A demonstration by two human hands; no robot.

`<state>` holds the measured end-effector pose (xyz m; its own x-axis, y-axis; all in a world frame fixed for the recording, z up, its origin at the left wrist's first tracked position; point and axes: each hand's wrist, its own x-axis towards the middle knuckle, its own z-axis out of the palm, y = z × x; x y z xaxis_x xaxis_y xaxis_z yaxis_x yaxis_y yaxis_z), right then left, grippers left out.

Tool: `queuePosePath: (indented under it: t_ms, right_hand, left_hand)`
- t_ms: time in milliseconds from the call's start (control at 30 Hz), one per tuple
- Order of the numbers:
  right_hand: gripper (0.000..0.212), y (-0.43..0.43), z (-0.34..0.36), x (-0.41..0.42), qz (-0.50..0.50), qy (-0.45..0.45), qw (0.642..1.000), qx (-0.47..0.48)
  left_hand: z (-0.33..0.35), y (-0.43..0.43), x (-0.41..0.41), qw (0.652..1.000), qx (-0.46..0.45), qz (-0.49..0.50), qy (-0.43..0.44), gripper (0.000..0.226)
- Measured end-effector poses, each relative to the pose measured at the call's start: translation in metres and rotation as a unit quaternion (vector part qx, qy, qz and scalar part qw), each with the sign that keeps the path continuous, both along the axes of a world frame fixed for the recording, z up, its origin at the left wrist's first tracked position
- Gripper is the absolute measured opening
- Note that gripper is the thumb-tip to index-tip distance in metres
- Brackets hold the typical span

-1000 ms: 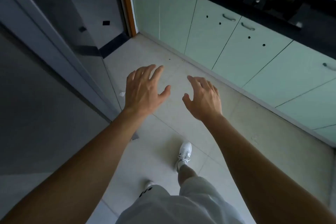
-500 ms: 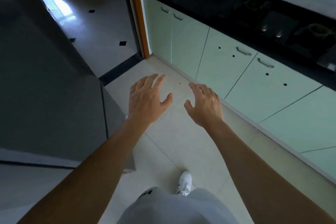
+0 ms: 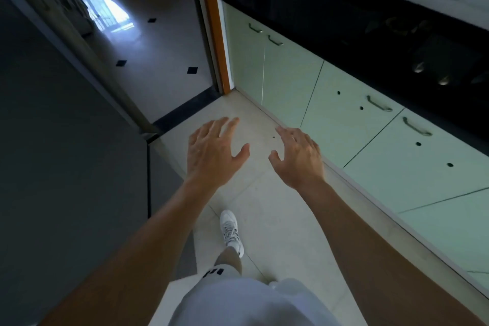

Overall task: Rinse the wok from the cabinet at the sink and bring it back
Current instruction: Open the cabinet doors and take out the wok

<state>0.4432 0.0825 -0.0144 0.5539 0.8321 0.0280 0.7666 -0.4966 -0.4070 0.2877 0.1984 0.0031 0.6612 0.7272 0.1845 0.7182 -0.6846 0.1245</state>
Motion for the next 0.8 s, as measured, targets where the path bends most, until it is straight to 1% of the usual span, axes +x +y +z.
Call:
queuePosePath:
  t_ms: [133, 267, 533, 800]
  right_hand:
    - [0.057, 0.051, -0.007, 0.022, -0.005, -0.001, 1.0, -0.003]
    - [0.055, 0.117, -0.009, 0.046, -0.024, -0.001, 1.0, -0.003]
    - [0.056, 0.258, -0.001, 0.072, -0.033, -0.009, 0.999, -0.035]
    - [0.055, 0.351, -0.002, 0.104, -0.049, 0.001, 0.998, -0.048]
  left_hand:
    - [-0.007, 0.053, 0.02, 1.0, -0.003, 0.001, 0.0, 0.068]
    - [-0.006, 0.129, 0.043, 1.0, 0.002, -0.016, -0.004, 0.069]
    - [0.0, 0.273, 0.083, 0.999, -0.003, -0.037, -0.023, 0.066]
    - [-0.006, 0.368, 0.117, 0.998, -0.021, -0.049, -0.029, 0.065]
